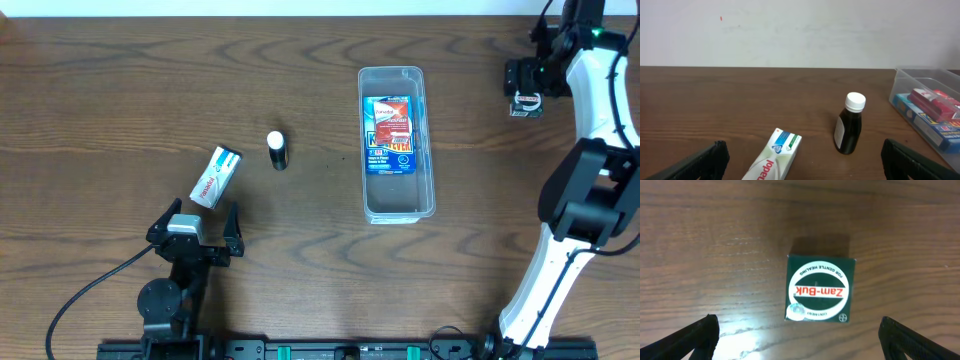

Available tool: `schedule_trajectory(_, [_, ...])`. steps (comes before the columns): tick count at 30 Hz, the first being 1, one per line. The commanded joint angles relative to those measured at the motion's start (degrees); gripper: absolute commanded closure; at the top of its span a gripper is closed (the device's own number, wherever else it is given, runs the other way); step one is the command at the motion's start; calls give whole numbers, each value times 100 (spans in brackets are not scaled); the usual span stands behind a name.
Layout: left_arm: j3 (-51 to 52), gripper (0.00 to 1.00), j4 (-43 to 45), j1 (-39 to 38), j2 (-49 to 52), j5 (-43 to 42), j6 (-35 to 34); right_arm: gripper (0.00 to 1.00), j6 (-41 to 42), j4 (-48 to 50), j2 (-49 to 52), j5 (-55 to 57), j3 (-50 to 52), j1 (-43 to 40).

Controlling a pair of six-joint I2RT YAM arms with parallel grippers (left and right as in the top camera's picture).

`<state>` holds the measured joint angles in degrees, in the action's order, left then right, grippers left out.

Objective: Pack container
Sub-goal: 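Move the right gripper to the green Zam-Buk tin and grasp it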

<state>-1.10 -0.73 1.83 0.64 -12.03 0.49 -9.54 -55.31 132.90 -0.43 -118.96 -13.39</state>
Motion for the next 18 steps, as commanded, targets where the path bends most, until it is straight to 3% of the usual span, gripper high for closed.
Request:
schedule_trajectory(1, [87, 2, -212, 24, -4, -61, 98, 1, -61, 68, 240, 22, 26, -111])
schedule_trajectory(18, [87, 2, -212, 24, -4, -63, 101, 3, 24, 280, 752, -2, 26, -258])
